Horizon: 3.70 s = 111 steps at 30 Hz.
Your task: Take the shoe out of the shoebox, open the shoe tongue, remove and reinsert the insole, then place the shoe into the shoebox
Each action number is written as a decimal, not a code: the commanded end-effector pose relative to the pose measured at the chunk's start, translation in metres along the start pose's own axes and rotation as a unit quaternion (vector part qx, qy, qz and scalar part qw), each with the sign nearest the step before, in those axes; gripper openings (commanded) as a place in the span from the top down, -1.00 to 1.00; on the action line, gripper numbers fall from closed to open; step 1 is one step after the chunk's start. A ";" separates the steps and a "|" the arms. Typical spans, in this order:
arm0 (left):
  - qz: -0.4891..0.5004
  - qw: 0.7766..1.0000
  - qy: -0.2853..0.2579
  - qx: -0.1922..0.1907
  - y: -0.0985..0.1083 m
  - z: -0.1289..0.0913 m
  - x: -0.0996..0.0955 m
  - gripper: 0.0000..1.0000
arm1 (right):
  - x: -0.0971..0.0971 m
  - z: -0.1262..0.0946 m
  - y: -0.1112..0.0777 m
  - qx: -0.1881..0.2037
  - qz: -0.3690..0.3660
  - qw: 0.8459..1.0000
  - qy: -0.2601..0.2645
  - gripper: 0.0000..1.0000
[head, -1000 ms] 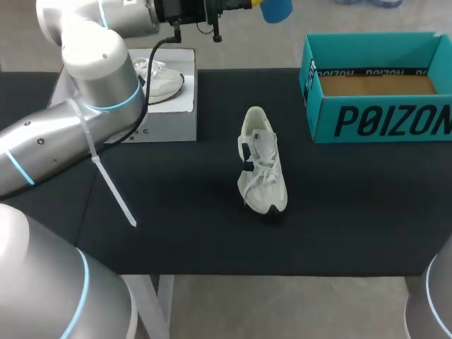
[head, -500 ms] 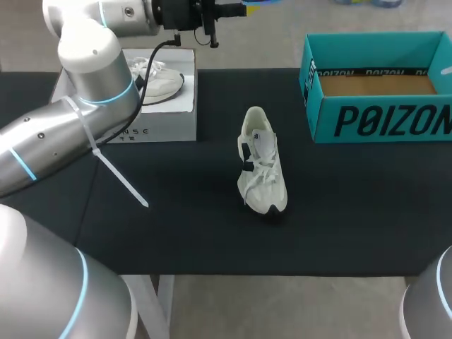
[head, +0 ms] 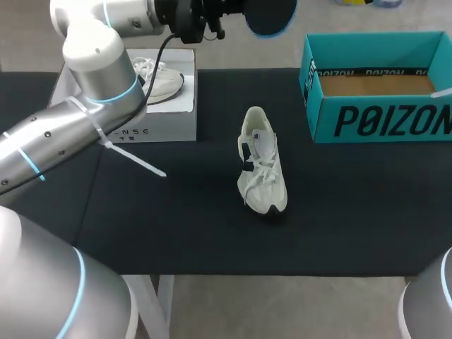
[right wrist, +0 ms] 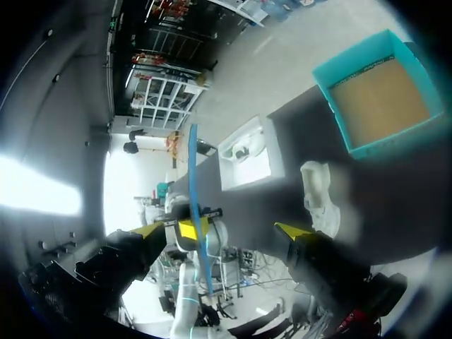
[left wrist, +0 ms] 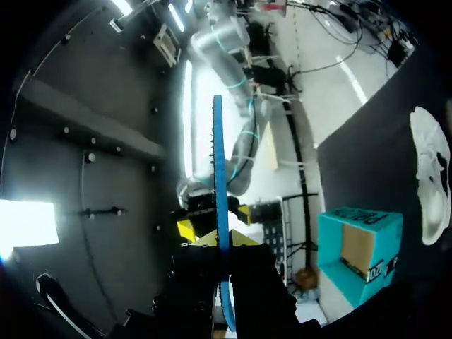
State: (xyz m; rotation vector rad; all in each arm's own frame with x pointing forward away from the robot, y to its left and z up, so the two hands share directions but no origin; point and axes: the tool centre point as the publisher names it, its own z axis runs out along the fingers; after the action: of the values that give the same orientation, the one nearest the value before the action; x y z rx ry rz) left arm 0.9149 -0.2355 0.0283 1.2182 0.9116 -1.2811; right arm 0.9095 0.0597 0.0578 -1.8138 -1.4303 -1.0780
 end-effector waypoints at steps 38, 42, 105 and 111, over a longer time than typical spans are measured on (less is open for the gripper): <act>-0.044 0.998 0.035 -0.027 0.032 0.039 0.003 1.00 | 0.012 0.044 -0.019 0.009 -0.042 0.981 0.187 -0.13; -0.055 0.997 0.054 0.002 0.034 0.036 0.004 1.00 | 0.011 0.044 -0.022 0.011 -0.041 0.981 0.188 0.13; -0.170 0.975 0.113 -0.093 0.023 -0.014 0.009 -1.00 | -0.027 0.018 0.028 -0.021 -0.197 0.979 0.047 1.00; -0.167 0.970 0.125 -0.120 0.027 -0.036 0.013 -1.00 | -0.032 0.007 0.051 -0.029 -0.248 0.968 0.022 1.00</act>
State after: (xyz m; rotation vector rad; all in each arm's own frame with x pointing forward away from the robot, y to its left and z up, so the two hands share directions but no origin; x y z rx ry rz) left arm 0.9542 -0.2150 0.0156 1.0850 1.4435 -1.2696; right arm 0.9468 0.0397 0.0229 -1.5091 -1.8650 -1.4493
